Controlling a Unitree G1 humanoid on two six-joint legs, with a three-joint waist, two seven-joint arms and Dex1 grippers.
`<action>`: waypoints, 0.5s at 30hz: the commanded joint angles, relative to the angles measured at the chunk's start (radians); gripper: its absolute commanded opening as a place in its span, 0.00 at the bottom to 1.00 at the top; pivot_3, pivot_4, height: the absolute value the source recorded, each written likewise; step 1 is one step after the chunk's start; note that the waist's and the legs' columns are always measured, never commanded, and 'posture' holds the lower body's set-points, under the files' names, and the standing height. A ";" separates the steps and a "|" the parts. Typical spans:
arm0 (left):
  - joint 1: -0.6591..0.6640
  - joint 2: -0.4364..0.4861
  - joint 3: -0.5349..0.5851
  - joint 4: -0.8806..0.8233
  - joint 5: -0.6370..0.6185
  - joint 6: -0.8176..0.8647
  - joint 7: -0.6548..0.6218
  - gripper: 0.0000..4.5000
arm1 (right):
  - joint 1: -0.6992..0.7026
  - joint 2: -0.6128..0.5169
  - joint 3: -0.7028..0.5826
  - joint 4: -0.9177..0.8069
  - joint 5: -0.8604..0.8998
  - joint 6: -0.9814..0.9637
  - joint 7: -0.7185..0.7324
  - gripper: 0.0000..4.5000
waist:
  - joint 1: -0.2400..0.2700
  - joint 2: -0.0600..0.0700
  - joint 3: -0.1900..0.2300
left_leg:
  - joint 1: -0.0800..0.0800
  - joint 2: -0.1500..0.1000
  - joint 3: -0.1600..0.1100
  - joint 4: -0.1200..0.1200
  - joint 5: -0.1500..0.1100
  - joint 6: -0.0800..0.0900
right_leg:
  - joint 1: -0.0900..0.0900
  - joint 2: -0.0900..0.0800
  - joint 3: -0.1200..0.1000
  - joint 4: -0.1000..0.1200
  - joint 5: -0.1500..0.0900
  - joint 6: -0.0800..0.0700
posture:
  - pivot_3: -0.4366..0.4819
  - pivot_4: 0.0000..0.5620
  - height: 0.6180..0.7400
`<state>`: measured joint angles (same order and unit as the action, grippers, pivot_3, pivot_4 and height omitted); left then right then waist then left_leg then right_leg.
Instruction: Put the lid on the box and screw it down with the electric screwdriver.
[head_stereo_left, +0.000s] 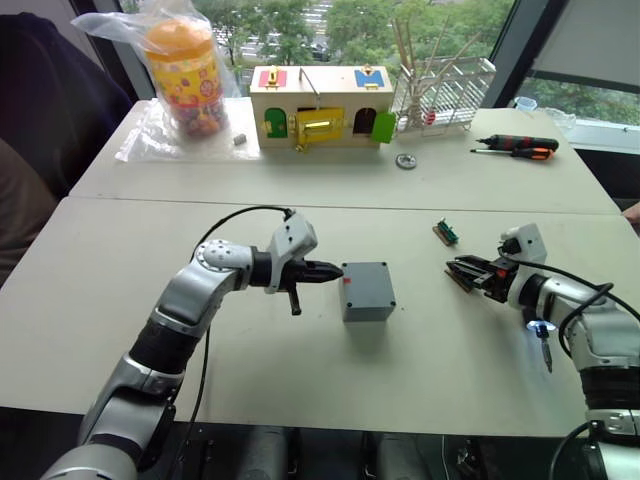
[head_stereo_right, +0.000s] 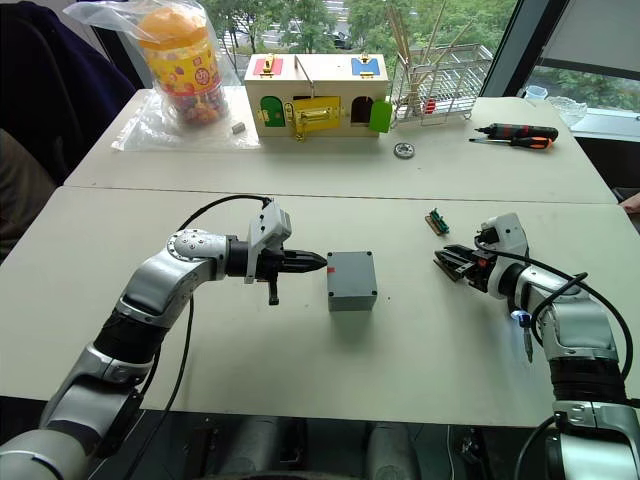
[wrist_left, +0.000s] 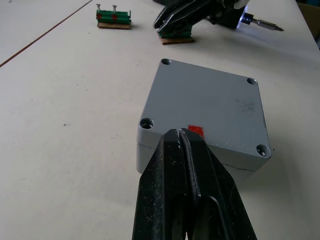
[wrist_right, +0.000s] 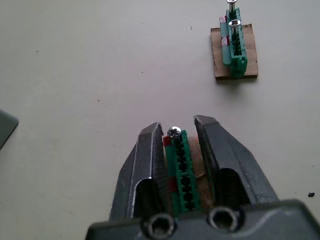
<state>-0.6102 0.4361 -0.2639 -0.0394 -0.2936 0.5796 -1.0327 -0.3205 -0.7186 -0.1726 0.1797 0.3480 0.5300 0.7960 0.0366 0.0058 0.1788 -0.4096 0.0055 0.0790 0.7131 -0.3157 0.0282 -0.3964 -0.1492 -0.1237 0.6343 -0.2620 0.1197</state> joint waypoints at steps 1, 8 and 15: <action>-0.008 0.002 0.000 -0.018 -0.002 -0.013 -0.002 0.00 | -0.013 -0.019 -0.023 -0.019 -0.002 -0.017 0.000 0.43 | 0.000 0.000 0.000 | 0.000 0.000 0.000 0.000 0.000 0.000 | 0.000 0.000 0.000 0.000 0.000 0.000 | 0.48 0.27 0.71; -0.007 -0.001 0.002 -0.018 -0.002 -0.014 0.003 0.00 | -0.011 -0.019 -0.049 -0.046 0.019 -0.006 -0.004 0.43 | 0.000 0.000 0.000 | 0.000 0.000 0.000 0.000 0.000 0.000 | 0.000 0.000 0.000 0.000 0.000 0.000 | 0.48 0.27 0.71; -0.007 -0.008 0.001 -0.015 -0.001 -0.017 0.006 0.00 | -0.002 -0.015 -0.067 -0.073 0.037 0.014 -0.012 0.43 | 0.000 0.000 0.000 | 0.000 0.000 0.000 0.000 0.000 0.000 | 0.000 0.000 0.000 0.000 0.000 0.000 | 0.48 0.27 0.71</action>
<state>-0.6101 0.4303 -0.2637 -0.0395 -0.2925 0.5796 -1.0279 -0.3211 -0.7211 -0.2074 0.1514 0.3683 0.5432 0.7859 0.0371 0.0058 0.1788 -0.4096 0.0055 0.0790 0.7131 -0.3157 0.0283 -0.3963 -0.1492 -0.1237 0.6343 -0.2620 0.1198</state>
